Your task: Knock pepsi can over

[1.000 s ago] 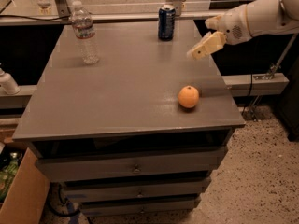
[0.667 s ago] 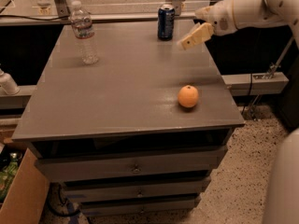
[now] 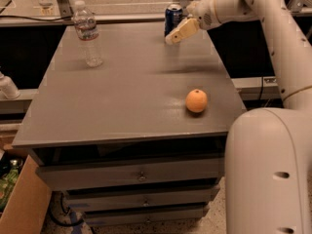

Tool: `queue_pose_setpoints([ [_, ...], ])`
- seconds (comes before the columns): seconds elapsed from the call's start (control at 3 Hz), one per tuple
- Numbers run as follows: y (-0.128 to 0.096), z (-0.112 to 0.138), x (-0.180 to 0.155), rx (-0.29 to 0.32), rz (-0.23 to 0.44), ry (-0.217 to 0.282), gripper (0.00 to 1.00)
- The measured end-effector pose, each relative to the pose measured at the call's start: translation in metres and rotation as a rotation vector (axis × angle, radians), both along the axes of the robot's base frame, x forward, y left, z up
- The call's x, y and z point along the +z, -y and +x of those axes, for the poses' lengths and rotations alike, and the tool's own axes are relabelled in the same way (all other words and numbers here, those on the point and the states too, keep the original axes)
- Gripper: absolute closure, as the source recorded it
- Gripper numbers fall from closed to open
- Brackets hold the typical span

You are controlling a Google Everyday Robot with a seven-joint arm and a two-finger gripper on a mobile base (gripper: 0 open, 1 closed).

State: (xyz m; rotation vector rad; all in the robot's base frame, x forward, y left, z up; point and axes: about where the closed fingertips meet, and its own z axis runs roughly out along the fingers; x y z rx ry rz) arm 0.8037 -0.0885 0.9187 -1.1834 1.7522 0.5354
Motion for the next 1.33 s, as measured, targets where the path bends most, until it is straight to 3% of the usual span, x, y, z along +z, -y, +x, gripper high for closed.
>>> queue_pose_setpoints([
  [0.33, 0.004, 0.022, 0.006, -0.123, 0.033, -0.028, 0.00],
  [0.67, 0.004, 0.034, -0.011, -0.236, 0.127, -0.128, 0.00],
  [1.0, 0.001, 0.036, -0.019, -0.258, 0.147, -0.158, 0.00],
  [1.33, 0.001, 0.034, -0.018, -0.238, 0.164, -0.151, 0.00],
])
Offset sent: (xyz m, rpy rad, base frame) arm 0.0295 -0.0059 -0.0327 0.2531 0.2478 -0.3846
